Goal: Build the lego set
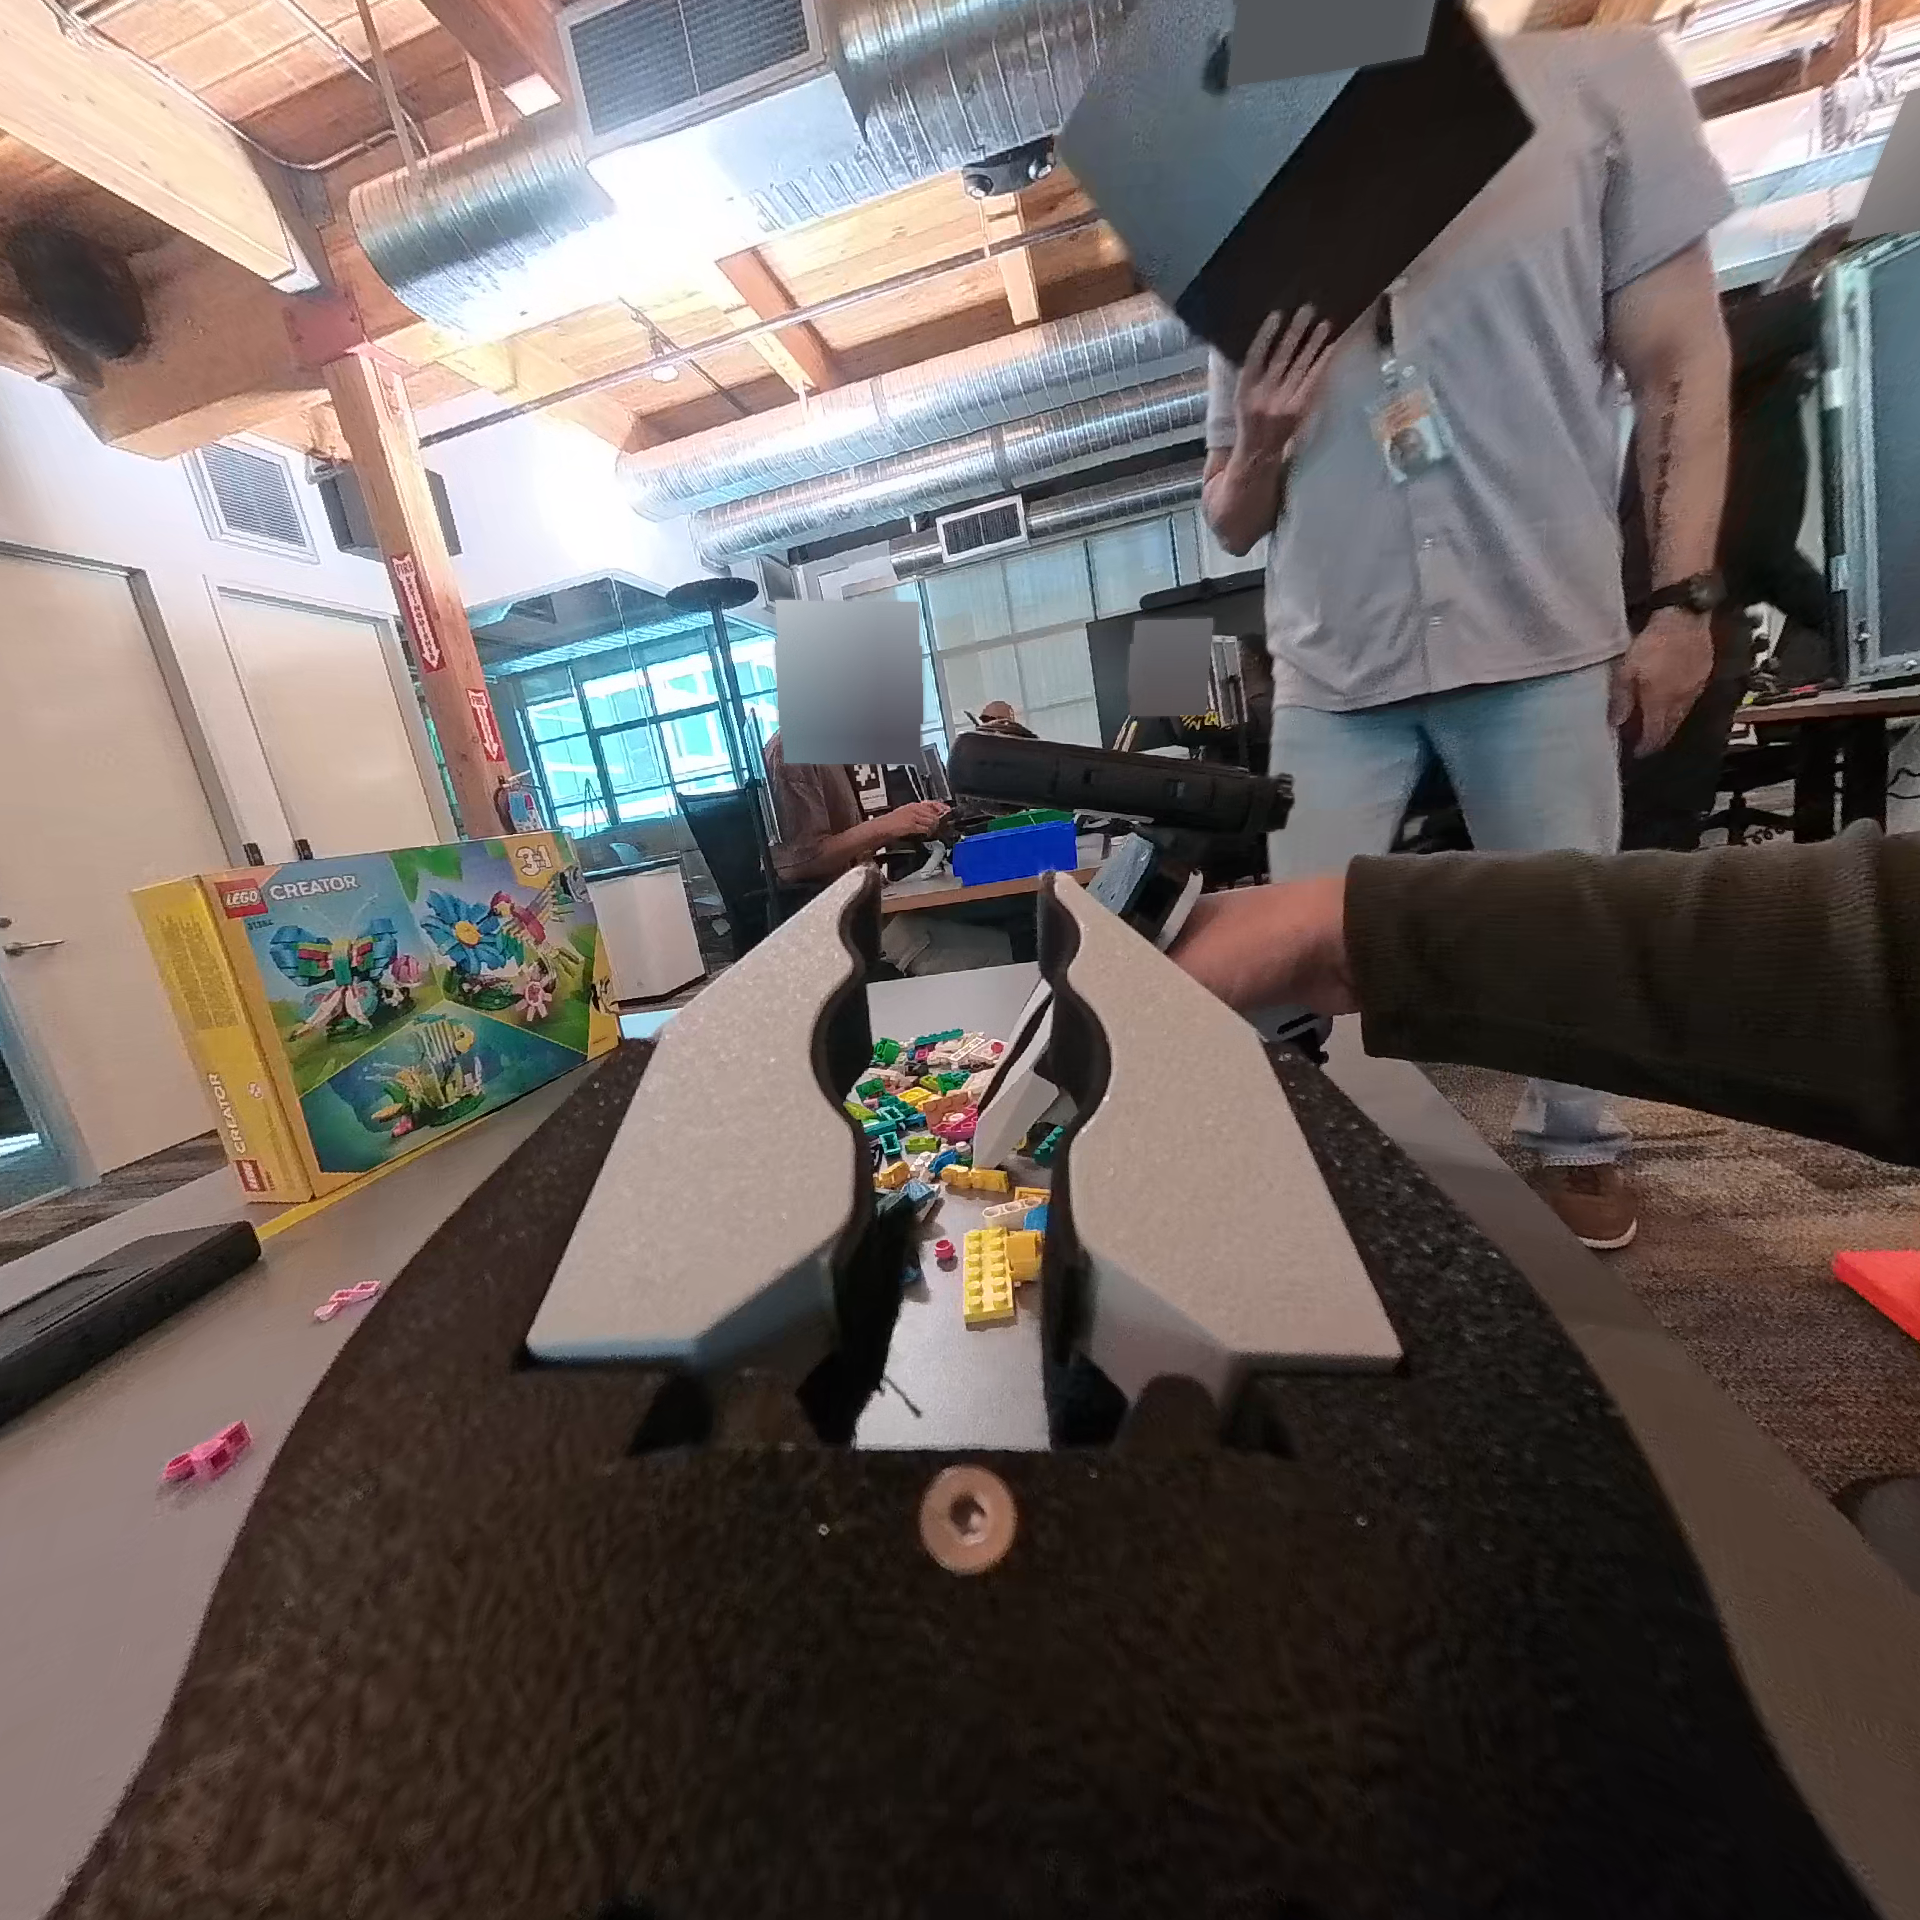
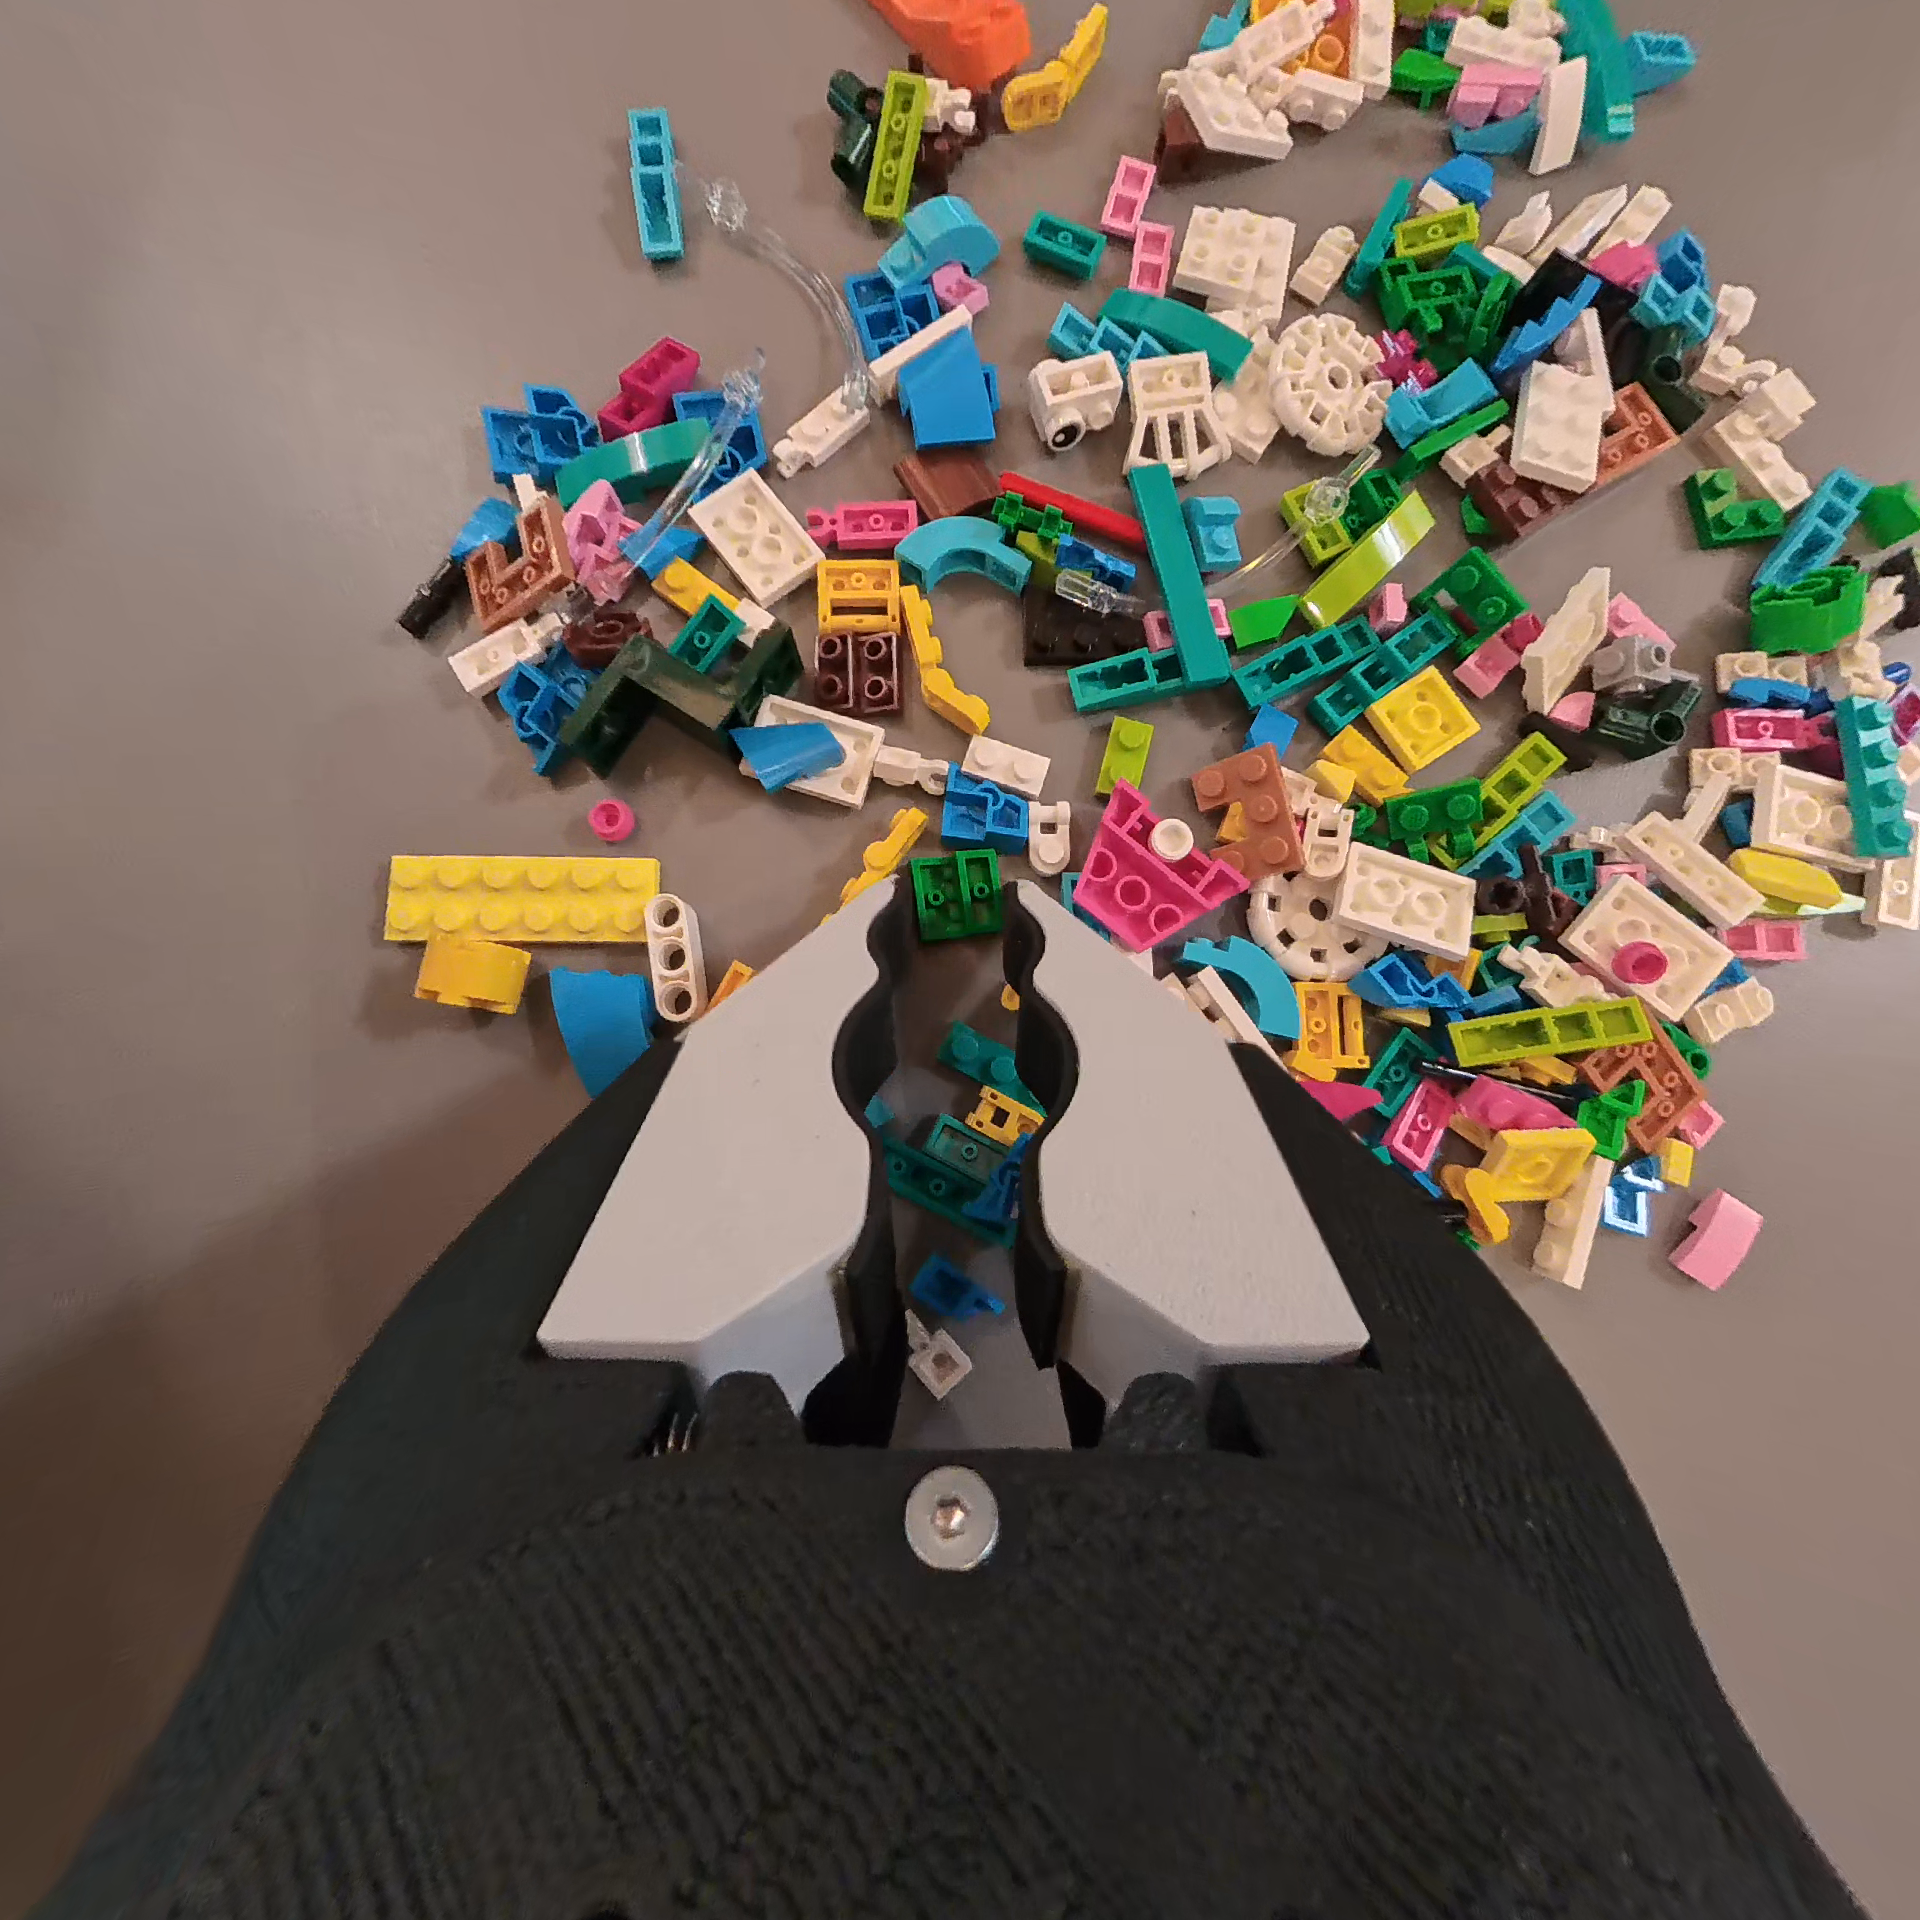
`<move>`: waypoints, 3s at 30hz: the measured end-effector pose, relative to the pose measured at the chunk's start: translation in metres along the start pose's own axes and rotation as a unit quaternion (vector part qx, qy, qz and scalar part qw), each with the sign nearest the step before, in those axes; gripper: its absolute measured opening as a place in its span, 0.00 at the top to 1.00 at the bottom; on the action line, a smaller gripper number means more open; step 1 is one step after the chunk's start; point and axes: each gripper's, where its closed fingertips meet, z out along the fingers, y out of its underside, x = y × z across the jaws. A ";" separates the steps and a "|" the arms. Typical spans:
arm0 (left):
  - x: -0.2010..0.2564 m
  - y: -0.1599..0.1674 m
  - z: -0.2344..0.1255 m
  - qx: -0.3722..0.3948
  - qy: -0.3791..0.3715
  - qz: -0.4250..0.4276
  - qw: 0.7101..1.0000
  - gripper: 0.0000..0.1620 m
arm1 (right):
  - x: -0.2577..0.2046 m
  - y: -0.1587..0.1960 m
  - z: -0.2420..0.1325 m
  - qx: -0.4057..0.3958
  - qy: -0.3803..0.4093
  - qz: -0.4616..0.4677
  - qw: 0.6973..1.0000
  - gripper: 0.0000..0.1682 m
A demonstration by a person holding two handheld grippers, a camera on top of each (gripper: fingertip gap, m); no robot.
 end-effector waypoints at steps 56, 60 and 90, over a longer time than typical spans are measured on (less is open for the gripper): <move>-0.005 0.002 -0.003 -0.004 -0.011 -0.001 1.000 0.82 | 0.124 -0.066 0.004 0.070 0.038 -0.070 0.994 0.92; -0.004 0.002 -0.004 -0.006 -0.008 0.000 1.000 0.82 | 0.140 -0.063 0.029 0.013 0.032 -0.107 0.994 0.91; 0.001 0.002 -0.001 -0.003 -0.003 0.001 1.000 0.83 | 0.104 -0.101 0.042 0.031 -0.040 -0.149 0.988 0.96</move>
